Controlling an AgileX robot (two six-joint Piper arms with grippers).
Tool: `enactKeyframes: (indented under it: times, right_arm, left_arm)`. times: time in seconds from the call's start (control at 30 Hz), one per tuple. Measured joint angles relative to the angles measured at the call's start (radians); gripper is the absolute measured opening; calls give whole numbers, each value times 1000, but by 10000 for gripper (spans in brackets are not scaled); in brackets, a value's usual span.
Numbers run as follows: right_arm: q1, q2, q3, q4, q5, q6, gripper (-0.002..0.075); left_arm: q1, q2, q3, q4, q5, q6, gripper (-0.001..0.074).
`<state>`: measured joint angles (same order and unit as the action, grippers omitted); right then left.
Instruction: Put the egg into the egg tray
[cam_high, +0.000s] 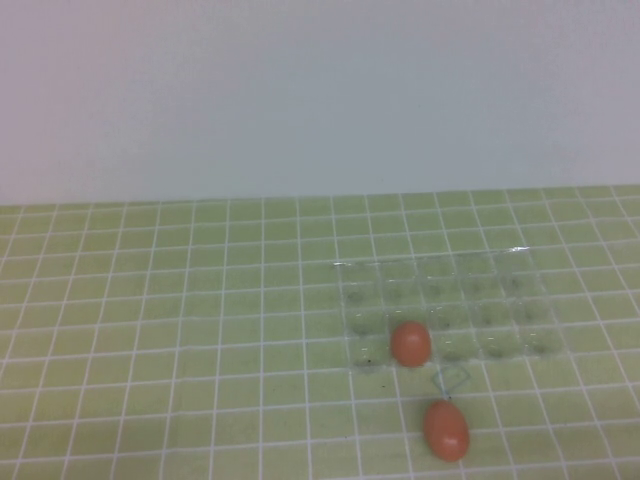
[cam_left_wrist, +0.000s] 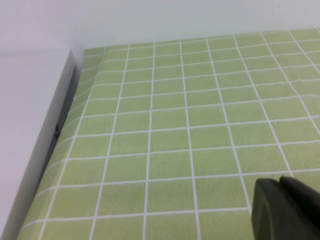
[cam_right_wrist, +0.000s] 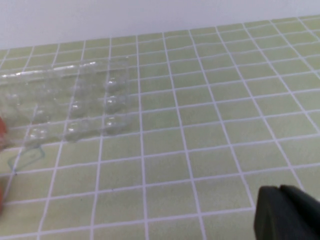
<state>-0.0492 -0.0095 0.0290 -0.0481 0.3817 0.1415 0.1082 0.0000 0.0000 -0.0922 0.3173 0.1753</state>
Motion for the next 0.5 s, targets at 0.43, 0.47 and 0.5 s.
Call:
enactKeyframes:
  times: [0.43,0.47,0.5]
  right_arm:
    - [0,113,-352,61,239,0,-2]
    - [0,147,-363,75,245,0,-2]
    - [0,193,-377,104,248,0,-2]
  left_arm:
    - [0,0,0,0,0,0,-4]
    - [0,0,0,0,0,0,-4]
    - [0,0,0,0,0,0,-4]
